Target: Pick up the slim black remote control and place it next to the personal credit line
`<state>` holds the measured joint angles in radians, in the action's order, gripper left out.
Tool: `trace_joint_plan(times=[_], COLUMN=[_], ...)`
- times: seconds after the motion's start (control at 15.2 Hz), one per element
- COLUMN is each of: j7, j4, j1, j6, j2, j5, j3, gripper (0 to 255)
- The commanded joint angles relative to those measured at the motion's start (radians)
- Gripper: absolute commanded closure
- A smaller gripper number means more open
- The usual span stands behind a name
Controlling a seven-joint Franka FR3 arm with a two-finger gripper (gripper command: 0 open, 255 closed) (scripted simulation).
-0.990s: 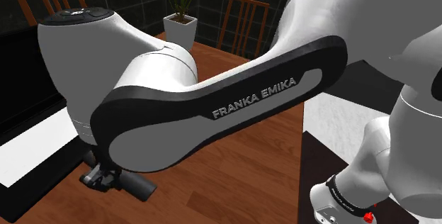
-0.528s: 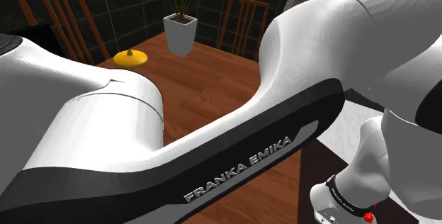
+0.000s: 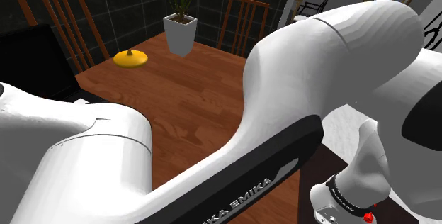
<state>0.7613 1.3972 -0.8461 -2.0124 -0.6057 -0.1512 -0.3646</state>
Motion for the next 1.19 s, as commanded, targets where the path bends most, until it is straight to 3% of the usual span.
trace_joint_plan(times=[0.0, 0.46, 0.99, 1.06, 1.12], j7=[0.0, 0.004, 0.004, 0.004, 0.004], j4=[0.011, 0.05, 0.05, 0.05, 0.05], j1=[0.0, -0.002, -0.002, -0.002, -0.002], j6=[-0.022, -0.093, -0.093, -0.093, -0.093], j2=[-0.011, -0.044, -0.044, -0.045, -0.044], j5=[-0.003, -0.015, -0.015, -0.015, -0.015], j3=[0.003, 0.011, 0.011, 0.011, 0.011], gripper=[255, 255, 255, 0, 0])
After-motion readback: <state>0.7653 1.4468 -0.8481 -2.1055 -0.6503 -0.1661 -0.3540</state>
